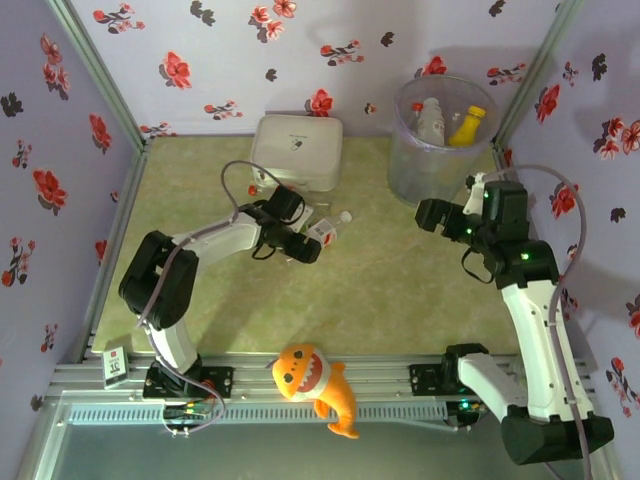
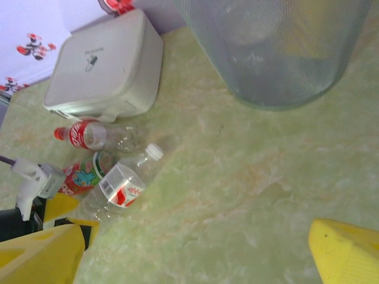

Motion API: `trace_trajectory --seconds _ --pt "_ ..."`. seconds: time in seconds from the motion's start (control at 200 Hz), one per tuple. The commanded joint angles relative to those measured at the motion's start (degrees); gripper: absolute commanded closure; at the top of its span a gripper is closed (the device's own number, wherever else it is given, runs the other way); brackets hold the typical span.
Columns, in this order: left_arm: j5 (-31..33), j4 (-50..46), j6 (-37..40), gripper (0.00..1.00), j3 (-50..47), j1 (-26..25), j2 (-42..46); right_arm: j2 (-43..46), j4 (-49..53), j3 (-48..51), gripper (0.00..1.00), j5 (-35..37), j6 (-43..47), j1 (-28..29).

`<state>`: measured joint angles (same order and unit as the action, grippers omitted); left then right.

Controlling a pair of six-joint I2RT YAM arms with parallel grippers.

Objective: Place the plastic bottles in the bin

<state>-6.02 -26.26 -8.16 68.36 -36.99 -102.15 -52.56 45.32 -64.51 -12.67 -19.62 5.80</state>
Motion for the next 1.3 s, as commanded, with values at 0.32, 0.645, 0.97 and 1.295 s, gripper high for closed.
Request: trace_trajectory --seconds 0.32,0.645,0.97,1.295 --pt "3.6 -2.3 2.0 0.41 1.2 -1.4 -3.4 -2.3 -5.9 4.8 0.03 -2.6 -4.1 0.3" --pt "2.7 -1.4 1.2 0.44 0.6 -3.1 0.5 -2.6 -7.2 6.2 0.03 -2.3 -5.6 0.3" --pt "-5.2 9.3 -6.0 0.43 -6.6 -3.9 11.8 -8.1 -27.7 13.4 0.03 -9.3 -18.3 7.1" --pt "-15.0 24.8 -15.0 0.43 -14.4 -4.8 15.5 -22.8 -47.5 14.7 0.04 -11.9 -23.5 16.0"
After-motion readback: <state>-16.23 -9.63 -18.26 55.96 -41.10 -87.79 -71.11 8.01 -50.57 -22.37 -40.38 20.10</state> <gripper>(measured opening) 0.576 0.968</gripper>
